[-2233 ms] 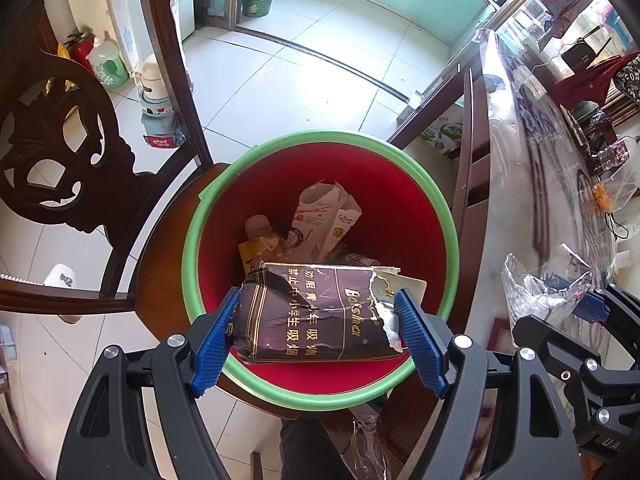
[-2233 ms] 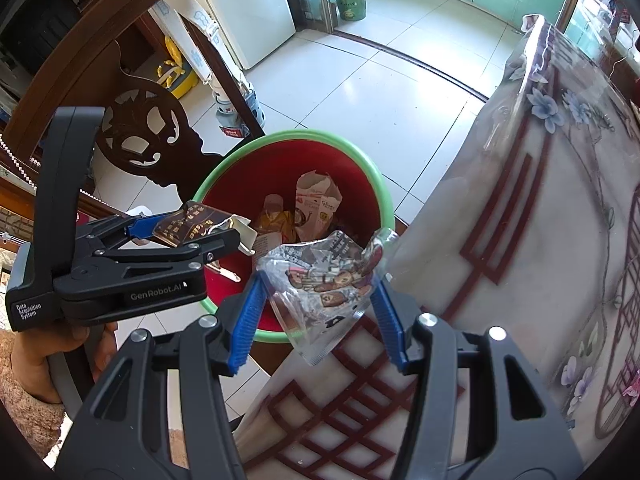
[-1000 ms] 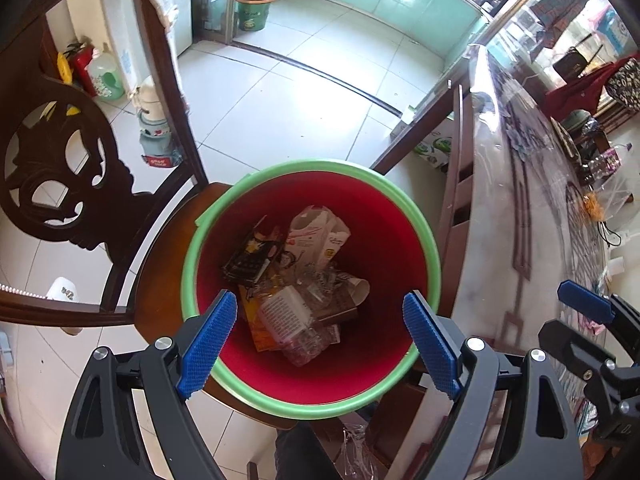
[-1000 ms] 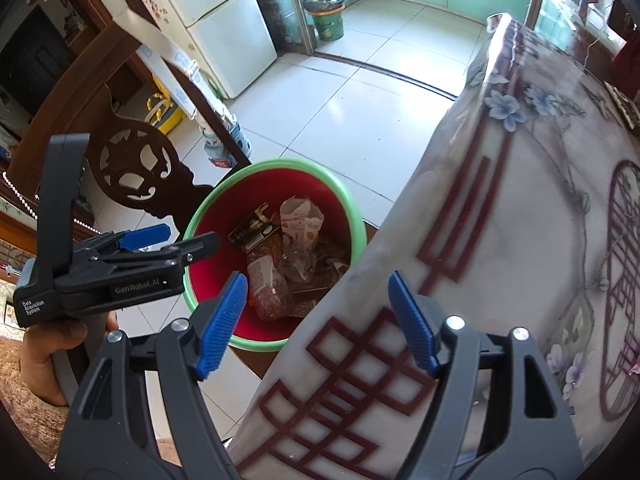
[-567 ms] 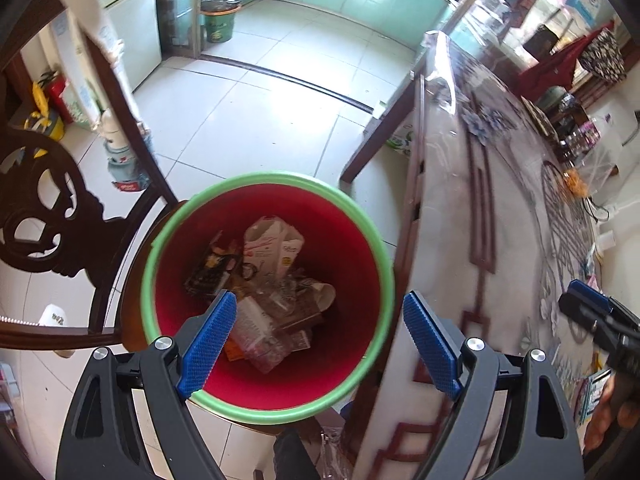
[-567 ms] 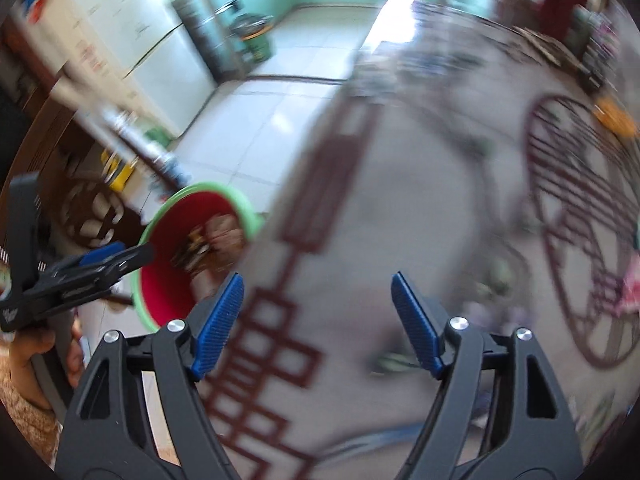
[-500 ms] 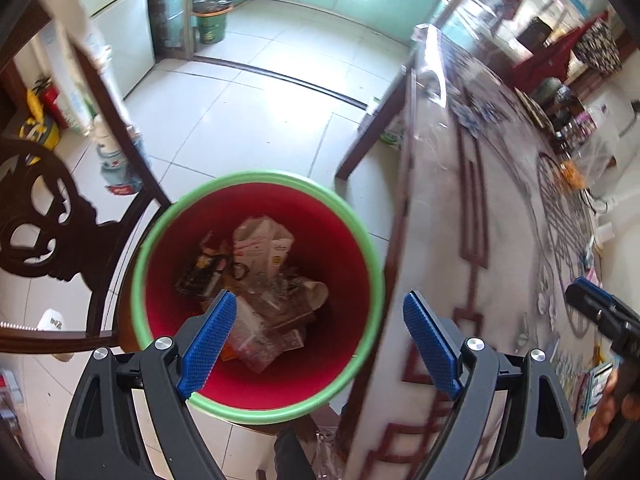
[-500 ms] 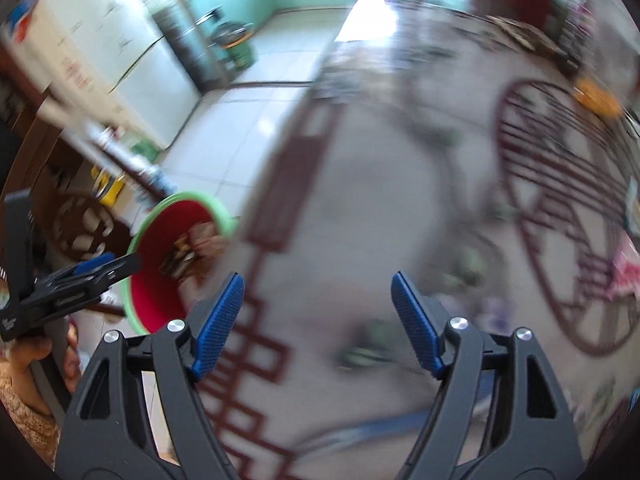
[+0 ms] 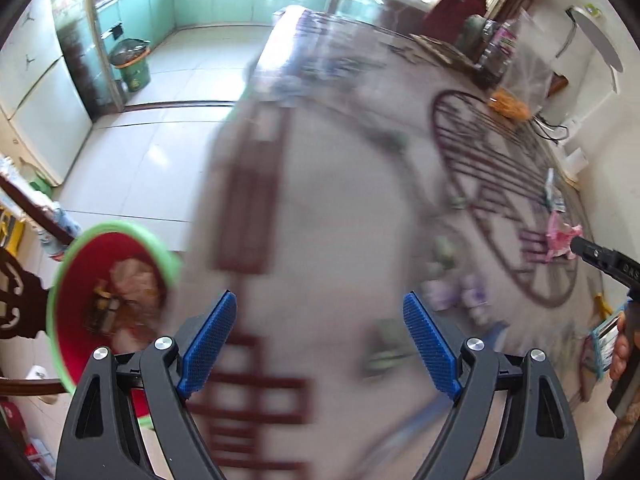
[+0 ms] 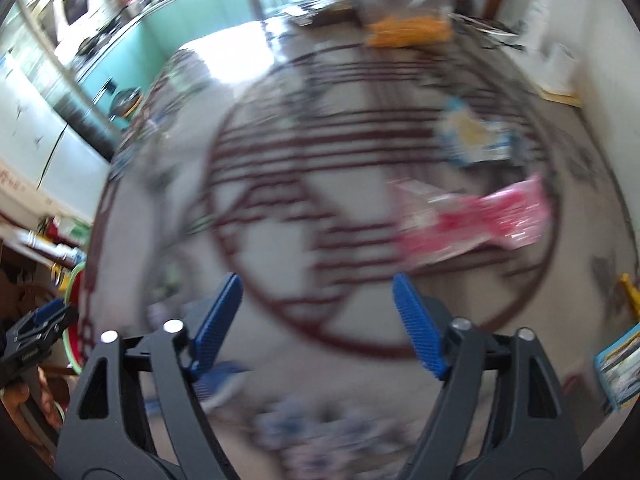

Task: Collect trash
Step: 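Move both open tools from the bucket back over the table, then grasp pink Pocky wrapper with left tool while right tool grasps white-blue snack bag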

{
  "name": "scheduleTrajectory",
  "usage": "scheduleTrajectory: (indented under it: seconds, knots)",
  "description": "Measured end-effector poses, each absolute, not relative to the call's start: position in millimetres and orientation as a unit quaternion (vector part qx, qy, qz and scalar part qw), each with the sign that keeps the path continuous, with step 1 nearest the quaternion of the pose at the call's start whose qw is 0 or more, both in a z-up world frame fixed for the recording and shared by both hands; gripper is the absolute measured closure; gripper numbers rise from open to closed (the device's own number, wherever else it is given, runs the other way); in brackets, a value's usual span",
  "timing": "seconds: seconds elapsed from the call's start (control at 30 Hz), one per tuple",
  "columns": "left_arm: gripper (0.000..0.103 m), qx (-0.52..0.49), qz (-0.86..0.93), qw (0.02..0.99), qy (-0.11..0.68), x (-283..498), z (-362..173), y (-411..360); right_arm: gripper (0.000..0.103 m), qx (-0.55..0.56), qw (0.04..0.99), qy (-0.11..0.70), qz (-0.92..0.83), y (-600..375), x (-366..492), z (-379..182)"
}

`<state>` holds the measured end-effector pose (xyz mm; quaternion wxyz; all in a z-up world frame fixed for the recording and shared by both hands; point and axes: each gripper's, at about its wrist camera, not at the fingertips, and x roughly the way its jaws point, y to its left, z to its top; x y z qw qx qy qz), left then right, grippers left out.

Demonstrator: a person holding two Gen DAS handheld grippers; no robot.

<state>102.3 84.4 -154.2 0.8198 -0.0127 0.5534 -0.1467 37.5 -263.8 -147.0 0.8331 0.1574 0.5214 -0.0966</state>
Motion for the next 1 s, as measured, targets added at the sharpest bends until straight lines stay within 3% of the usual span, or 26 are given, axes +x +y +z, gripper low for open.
scheduleTrajectory:
  seconds: [0.3, 0.47, 0.7, 0.77, 0.8, 0.83, 0.87, 0.93, 1.0]
  knots:
    - [0.021, 0.014, -0.197, 0.809, 0.553, 74.9, -151.1, -41.7, 0.023, 0.143, 0.823, 0.536, -0.122, -407.3, 65.0, -170.4]
    - [0.021, 0.049, -0.232, 0.796, 0.557, 67.7, -148.8, -101.1, 0.014, 0.083, 0.821, 0.561, -0.071, -431.8, 109.8, -186.0]
    - [0.02, 0.105, -0.293, 0.782, 0.54, 74.8, -138.2, -181.2, 0.016, -0.001, 0.813, 0.582, 0.014, -422.3, 146.1, -212.5]
    - [0.019, 0.126, -0.31, 0.778, 0.531, 78.4, -135.3, -204.1, 0.026, -0.004, 0.818, 0.575, 0.02, -423.7, 148.0, -214.3]
    - [0.018, 0.135, -0.32, 0.777, 0.526, 80.3, -133.8, -215.1, 0.053, 0.001, 0.821, 0.57, 0.019, -426.1, 148.0, -214.4]
    - [0.018, 0.144, -0.33, 0.774, 0.52, 82.2, -132.7, -226.6, 0.064, 0.019, 0.819, 0.573, 0.02, -432.2, 148.8, -217.3]
    - [0.018, 0.152, -0.34, 0.771, 0.516, 83.9, -132.7, -237.2, 0.068, 0.035, 0.824, 0.566, 0.02, -438.1, 149.0, -217.6]
    - [0.018, 0.17, -0.358, 0.763, 0.51, 88.0, -135.1, -258.2, 0.087, 0.068, 0.826, 0.559, 0.016, -452.5, 148.1, -218.5]
    - [0.018, 0.187, -0.373, 0.754, 0.507, 92.7, -139.5, -275.3, 0.091, 0.113, 0.826, 0.553, 0.013, -467.8, 144.1, -219.6]
